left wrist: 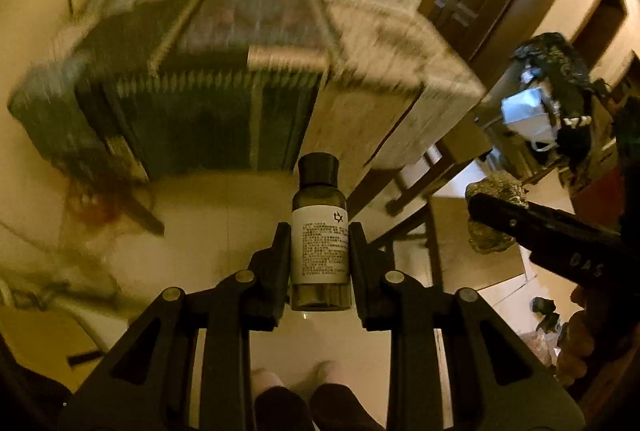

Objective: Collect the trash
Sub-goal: 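Carry the small bottle and foil ball down toward the floor bin, then open the right tool to drop the foil ball into the bin while the left tool drops the bottle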

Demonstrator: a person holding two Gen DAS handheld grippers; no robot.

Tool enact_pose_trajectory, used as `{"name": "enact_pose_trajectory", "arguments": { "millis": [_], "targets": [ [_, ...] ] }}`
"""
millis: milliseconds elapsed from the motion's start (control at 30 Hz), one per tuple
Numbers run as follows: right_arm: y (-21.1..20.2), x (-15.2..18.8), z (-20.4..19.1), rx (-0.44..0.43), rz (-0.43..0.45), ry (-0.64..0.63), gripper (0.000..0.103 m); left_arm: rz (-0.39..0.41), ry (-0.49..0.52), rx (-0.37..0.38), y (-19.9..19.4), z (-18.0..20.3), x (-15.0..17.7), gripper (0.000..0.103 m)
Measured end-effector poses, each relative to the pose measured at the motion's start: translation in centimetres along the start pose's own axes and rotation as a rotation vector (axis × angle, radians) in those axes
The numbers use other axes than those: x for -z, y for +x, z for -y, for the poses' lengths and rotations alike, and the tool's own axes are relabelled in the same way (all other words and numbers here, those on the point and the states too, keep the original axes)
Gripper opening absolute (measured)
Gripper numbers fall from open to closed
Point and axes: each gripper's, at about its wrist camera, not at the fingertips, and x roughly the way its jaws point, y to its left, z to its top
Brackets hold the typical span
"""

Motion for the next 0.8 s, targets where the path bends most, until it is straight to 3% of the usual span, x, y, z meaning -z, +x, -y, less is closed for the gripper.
{"name": "enact_pose_trajectory", "arguments": {
  "millis": [167, 300, 400, 467, 800],
  "targets": [
    [7.8, 1.9, 1.5, -0.015, -0.099, -0.013, 0.049, -0.071, -0.055, -0.035, 6.7, -2.5, 2.9, 0.027],
    [12.4, 2.7, 1.7, -0.047, -0.129, -0.038, 0.049, -0.116, -0.09, -0.059, 11.2, -4.5, 4.7, 0.027],
    [15.3, 3.0, 1.7, -0.097, -0.157, -0.049, 0.056, -0.141, -0.103, -0.066, 13.7, -5.4, 5.6, 0.027],
    [17.0, 3.0, 2.1, -0.105, -0.191, -0.035, 0.069, -0.158, -0.102, -0.073, 15.4, -5.8, 6.2, 0.027],
    [19.3, 4.8, 6.7, -0.037, -0.238, 0.056, 0.07, -0.245, -0.089, -0.013, 23.2, -5.2, 7.6, 0.027]
  ]
}}
